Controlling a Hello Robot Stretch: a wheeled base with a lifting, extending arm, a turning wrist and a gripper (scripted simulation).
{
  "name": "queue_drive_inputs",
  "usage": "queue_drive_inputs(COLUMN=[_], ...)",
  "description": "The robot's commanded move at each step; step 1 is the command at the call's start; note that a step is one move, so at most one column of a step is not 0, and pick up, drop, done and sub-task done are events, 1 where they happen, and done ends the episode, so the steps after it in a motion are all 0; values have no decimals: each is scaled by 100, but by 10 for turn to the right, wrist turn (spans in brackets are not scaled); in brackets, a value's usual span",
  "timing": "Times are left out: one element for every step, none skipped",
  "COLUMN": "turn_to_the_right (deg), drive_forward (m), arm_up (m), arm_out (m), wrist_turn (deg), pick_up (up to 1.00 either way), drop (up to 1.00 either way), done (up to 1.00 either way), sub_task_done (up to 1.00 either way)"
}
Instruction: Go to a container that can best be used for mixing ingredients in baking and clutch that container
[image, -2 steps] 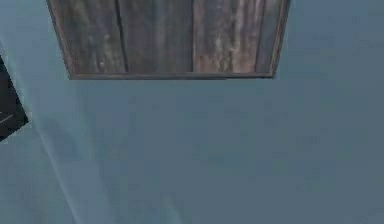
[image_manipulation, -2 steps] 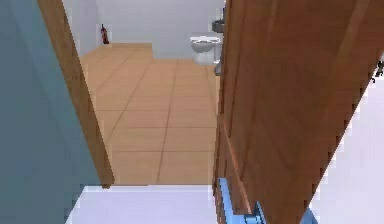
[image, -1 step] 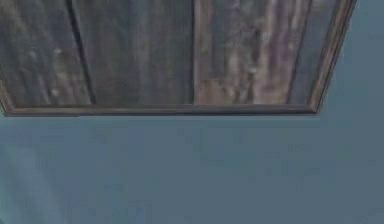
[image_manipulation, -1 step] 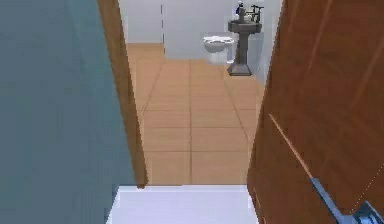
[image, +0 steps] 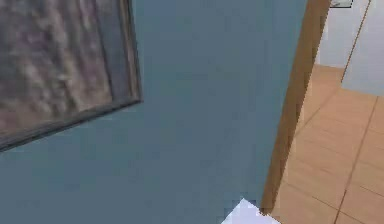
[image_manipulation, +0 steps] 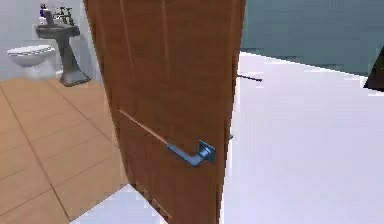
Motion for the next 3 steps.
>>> queue_drive_inputs(turn_to_the_right=[450, 0, 240], drive_forward=[0, 100, 0], arm_up=[0, 0, 0], arm_out=[0, 0, 0], wrist_turn=[0, 0, 0], pick_up=[0, 0, 0], drop=[0, 0, 0], done=[0, 0, 0], sub_task_done=[0, 0, 0])
